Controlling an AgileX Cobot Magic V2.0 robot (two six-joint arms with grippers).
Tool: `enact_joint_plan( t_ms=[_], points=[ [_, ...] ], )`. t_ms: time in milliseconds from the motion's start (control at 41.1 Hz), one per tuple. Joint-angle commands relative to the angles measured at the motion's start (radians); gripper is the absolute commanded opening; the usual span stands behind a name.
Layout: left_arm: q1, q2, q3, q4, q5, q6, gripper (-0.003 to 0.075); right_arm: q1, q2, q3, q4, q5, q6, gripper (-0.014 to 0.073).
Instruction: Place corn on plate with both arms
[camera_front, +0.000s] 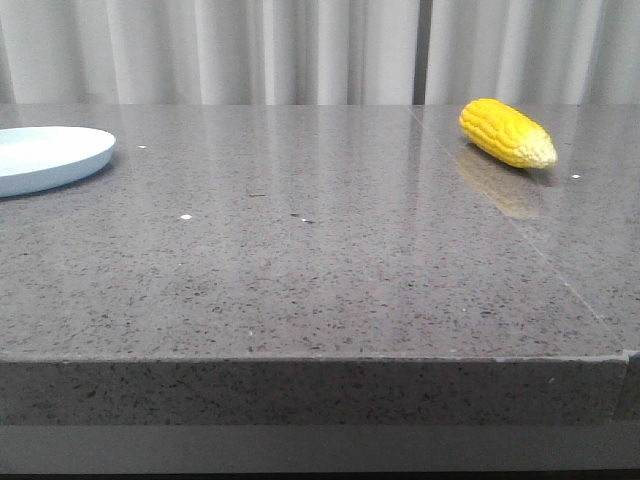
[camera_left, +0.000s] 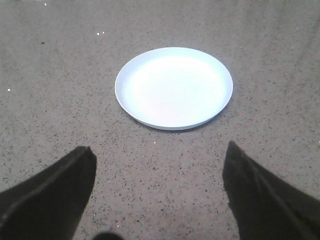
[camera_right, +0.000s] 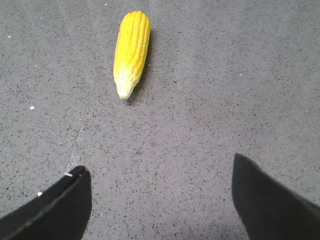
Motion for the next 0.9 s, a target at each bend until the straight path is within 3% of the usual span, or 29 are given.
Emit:
enact_joint_plan(
  t_ms=[0, 170, 511, 632, 876],
  points=[
    [-0.006, 0.058, -0.062, 0.010, -0.012, -0.004, 0.0554, -0.004, 0.008, -0.027, -0.004, -0.077, 0.000, 0.0615],
    [-0.006, 0.197, -0.134, 0.028, 0.069, -0.004, 0.0552, -0.004, 0.008, -0.027, 0.044, -0.073, 0.000, 0.0615],
    [0.037, 0.513, -0.297, 0.056, 0.061, -0.004, 0.0552, -0.004, 0.008, -0.027, 0.044, -0.073, 0.000, 0.0615],
    [0.105, 0.654, -0.396, -0.015, 0.115, 0.024, 0.0552, -0.004, 0.008, -0.027, 0.044, -0.073, 0.000, 0.0615],
    [0.223, 0.865, -0.535, -0.304, 0.125, 0.217, 0.0549, -0.004, 0.008, -0.027, 0.044, -0.073, 0.000, 0.0615]
  ],
)
